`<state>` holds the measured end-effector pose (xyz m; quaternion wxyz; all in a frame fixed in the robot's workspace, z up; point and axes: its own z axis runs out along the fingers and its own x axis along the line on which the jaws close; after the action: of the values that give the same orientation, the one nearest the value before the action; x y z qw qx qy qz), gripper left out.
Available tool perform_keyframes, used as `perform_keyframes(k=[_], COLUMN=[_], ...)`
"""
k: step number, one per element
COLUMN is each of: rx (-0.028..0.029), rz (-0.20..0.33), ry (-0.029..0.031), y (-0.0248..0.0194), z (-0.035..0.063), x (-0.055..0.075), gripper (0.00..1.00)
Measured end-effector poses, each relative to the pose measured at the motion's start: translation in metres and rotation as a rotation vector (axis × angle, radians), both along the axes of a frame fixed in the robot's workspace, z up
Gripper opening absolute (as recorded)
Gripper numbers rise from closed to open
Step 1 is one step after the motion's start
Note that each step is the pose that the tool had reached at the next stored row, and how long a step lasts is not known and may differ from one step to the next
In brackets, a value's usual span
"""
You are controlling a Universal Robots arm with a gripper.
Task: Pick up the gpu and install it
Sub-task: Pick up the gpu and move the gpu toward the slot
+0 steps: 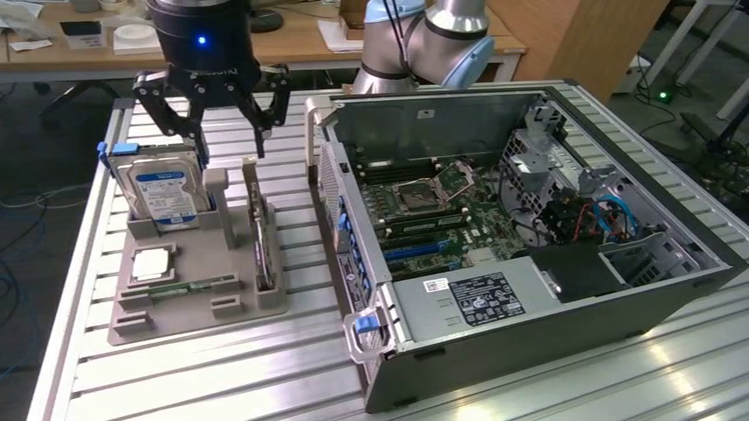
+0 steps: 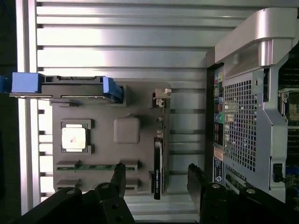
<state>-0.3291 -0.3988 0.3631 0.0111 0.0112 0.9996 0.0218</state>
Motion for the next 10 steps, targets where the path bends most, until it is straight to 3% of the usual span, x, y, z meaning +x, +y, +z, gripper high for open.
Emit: perform_keyframes(k=[10], rx=[-0.0027], rz=[0.0], ry=[0.0], y=[0.0], z=[-0.0178], x=[0.001], gripper=[0.65])
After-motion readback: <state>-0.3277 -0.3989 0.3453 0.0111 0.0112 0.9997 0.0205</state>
